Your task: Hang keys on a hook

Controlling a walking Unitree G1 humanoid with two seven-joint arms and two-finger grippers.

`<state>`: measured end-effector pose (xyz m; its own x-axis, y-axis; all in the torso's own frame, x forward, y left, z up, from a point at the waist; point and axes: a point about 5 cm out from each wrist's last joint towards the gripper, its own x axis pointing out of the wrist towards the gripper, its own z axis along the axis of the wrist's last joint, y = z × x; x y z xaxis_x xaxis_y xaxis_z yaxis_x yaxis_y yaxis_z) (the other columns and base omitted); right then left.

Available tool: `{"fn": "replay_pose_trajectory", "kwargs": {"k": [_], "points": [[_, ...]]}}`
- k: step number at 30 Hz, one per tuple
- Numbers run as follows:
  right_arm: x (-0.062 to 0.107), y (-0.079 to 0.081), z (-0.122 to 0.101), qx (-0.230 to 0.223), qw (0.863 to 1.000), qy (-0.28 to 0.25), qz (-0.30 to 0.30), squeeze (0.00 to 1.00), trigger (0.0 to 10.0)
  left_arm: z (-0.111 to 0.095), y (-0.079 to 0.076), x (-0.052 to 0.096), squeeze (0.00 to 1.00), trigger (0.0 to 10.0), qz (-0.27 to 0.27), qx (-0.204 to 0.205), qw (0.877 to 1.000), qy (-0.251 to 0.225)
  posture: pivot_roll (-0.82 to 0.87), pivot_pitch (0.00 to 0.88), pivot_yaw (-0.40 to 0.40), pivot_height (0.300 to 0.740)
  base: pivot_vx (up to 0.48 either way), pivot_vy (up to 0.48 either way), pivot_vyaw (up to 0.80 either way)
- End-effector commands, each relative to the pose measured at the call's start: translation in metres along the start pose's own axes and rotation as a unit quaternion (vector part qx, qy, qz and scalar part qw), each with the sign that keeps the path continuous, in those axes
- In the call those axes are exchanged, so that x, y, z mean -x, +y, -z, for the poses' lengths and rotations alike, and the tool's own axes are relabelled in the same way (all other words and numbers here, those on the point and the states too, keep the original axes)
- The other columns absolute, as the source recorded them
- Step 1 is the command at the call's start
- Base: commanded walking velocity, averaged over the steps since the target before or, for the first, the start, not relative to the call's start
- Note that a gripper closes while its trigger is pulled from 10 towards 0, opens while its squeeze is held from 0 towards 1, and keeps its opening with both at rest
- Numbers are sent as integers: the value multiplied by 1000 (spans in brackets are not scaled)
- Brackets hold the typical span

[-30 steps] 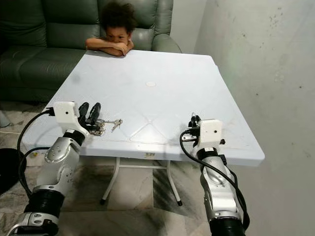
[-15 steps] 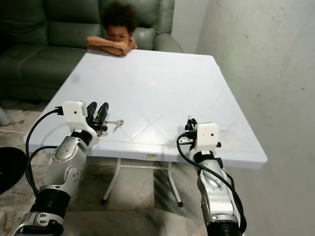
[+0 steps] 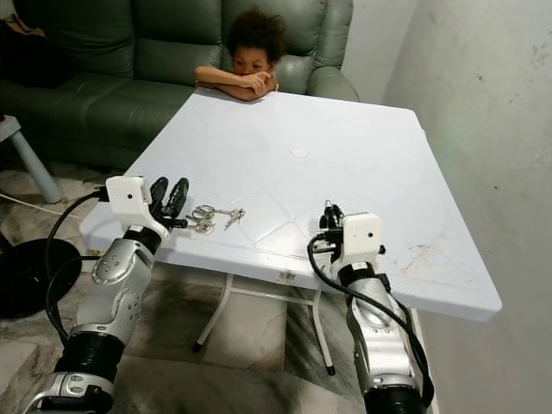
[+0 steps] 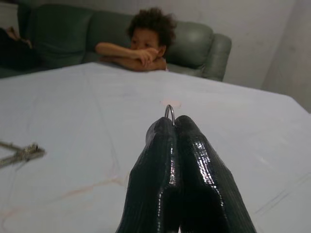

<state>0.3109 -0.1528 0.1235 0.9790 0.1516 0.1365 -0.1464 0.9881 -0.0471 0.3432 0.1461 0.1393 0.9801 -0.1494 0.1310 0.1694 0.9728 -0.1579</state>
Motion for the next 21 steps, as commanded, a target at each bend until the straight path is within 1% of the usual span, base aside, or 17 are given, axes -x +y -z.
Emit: {"fn": "replay_pose_trajectory", "kwargs": {"k": [1, 3, 6, 13, 15, 19, 21], "points": [[-2, -6, -3, -3, 1000, 0, 14, 0, 10000, -5, -2, -5, 0, 10000, 2, 1, 1000, -3, 86, 0, -68, 740, 0, 0, -694], [-5, -5, -4, -2, 1000, -2, 12, 0, 10000, -6, 1, -7, 0, 10000, -6, 8, 1000, -2, 85, 0, -65, 740, 0, 0, -669], [-6, -5, -5, -1, 1000, -3, 11, 0, 10000, -7, 1, -8, 0, 10000, -7, 4, 1000, 0, 87, 0, -68, 740, 0, 0, -669], [-6, -4, -4, -2, 1000, 1, 9, 0, 10000, -5, 6, -6, 0, 10000, -16, 4, 1000, 5, 91, 0, -71, 740, 0, 480, -669], [-7, -5, -4, -1, 1000, 3, 13, 0, 10000, -3, 9, -7, 0, 10000, -29, 5, 999, 14, 92, 0, -73, 740, 0, 480, -675], [-8, -4, -6, 1, 1000, -1, 4, 0, 10000, -3, 8, -7, 0, 10000, -30, 6, 999, 14, 97, 0, -76, 740, 0, 480, -675], [-9, -5, -6, -1, 1000, 1, 8, 0, 10000, -4, 11, -7, 0, 10000, -42, 8, 999, 11, 100, 0, -78, 740, 0, 480, -669]]}}
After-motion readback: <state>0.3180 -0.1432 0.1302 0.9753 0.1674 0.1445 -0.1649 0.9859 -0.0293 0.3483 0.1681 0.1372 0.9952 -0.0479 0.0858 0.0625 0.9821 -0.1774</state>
